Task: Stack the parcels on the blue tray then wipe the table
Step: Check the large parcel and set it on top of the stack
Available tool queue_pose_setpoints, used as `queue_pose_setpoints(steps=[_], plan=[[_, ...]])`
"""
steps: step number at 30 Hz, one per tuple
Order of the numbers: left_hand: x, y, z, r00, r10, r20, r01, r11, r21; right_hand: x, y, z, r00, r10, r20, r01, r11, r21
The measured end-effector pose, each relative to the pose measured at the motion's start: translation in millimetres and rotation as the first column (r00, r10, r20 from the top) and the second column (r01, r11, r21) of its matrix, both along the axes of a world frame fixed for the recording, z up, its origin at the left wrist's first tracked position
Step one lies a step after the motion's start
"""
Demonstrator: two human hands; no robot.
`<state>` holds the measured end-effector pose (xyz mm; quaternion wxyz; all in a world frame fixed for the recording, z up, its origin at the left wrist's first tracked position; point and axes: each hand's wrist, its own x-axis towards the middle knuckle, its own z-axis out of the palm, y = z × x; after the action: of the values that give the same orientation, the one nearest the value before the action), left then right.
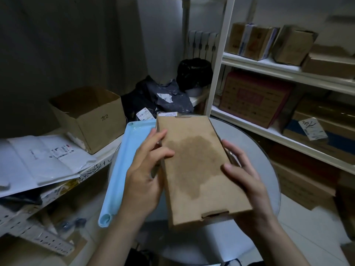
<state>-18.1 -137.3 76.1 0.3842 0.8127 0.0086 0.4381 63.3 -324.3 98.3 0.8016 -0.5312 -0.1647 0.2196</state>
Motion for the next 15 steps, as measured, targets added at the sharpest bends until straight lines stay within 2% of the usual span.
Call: queue_pose_setpoints(steps=[5,15], plan=[[5.7,9.6,-10.0,1.0,0.008,-0.03,-0.005,0.994,0.109,0.5,9.4,-15.8,0.997,-0.073,-0.012,0.074,0.997,0.009],[6.7,15.1,-15.3,0.998,0.007,-0.063,0.002,0.989,0.15,5.0,14.3,-20.6,0.997,-0.072,0.014,0.071,0.997,0.026]])
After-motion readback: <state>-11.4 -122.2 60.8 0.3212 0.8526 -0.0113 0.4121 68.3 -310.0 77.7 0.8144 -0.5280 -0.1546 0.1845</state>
